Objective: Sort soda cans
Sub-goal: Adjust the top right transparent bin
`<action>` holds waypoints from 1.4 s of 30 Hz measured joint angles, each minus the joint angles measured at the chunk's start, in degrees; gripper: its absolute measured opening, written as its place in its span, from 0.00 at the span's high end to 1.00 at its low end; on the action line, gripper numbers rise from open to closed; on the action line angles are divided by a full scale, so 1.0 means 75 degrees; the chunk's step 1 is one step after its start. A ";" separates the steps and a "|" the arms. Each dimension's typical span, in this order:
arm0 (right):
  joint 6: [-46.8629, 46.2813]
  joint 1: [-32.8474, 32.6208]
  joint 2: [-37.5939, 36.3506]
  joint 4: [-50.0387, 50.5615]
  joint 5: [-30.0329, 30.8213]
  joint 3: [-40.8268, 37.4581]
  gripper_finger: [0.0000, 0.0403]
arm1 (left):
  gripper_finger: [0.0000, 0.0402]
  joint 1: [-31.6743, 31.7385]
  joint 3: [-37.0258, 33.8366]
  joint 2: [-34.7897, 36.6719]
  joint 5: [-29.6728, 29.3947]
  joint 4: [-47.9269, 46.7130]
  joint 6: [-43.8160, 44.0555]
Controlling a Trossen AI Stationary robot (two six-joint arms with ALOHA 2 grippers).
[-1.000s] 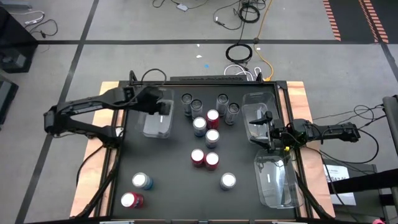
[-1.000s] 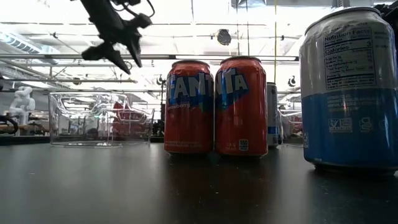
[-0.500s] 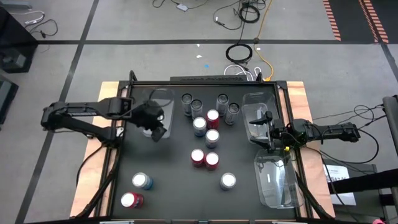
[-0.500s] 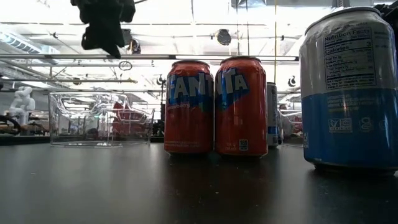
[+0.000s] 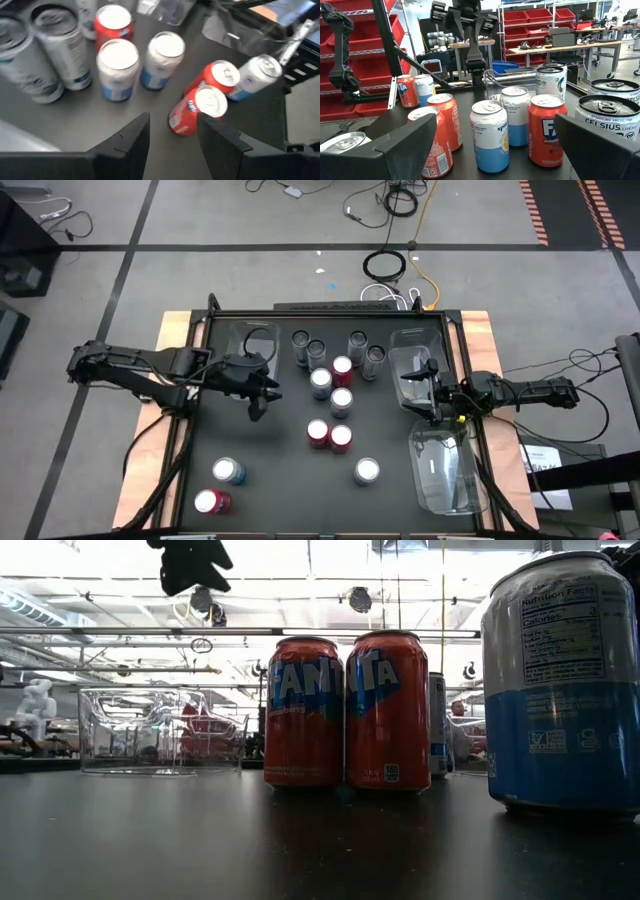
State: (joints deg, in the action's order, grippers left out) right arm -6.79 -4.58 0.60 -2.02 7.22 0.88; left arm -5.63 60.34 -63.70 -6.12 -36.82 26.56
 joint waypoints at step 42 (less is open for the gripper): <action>-0.0804 0.0001 0.2423 -0.1109 0.2190 0.1932 0.02 | 0.57 -0.0695 -0.4002 0.3393 -0.1190 0.3427 -0.2669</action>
State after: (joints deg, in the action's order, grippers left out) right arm -12.82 -4.58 18.77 -10.34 23.65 15.37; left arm -10.84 30.32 -38.26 -15.05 -11.11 6.54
